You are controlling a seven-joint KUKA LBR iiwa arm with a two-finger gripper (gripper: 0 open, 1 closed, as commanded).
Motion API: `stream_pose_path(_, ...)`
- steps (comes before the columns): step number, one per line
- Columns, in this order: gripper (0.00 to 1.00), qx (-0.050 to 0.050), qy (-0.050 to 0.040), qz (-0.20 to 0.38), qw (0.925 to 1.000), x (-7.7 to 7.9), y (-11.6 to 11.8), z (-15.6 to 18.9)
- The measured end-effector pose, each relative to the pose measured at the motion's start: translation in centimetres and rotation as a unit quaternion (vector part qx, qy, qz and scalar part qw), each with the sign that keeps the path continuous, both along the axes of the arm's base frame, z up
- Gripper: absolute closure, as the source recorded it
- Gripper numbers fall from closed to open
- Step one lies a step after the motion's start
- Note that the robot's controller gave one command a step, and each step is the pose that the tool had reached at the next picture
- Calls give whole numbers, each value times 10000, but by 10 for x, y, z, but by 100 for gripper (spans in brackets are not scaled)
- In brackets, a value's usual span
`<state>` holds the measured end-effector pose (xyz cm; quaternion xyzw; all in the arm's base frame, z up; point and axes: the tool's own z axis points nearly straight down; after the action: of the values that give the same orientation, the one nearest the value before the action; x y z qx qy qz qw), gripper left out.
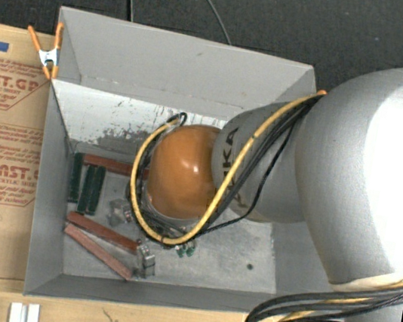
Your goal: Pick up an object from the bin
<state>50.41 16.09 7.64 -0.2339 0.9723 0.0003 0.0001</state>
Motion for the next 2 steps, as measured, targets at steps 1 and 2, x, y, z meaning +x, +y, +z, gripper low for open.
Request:
stream_pose_path(1, 0, 4, -3, -52, 10000, -4, 10, 1)
stream_pose_path(2, 100, 4, -17, 1166, 9932, 19, -14, 14)
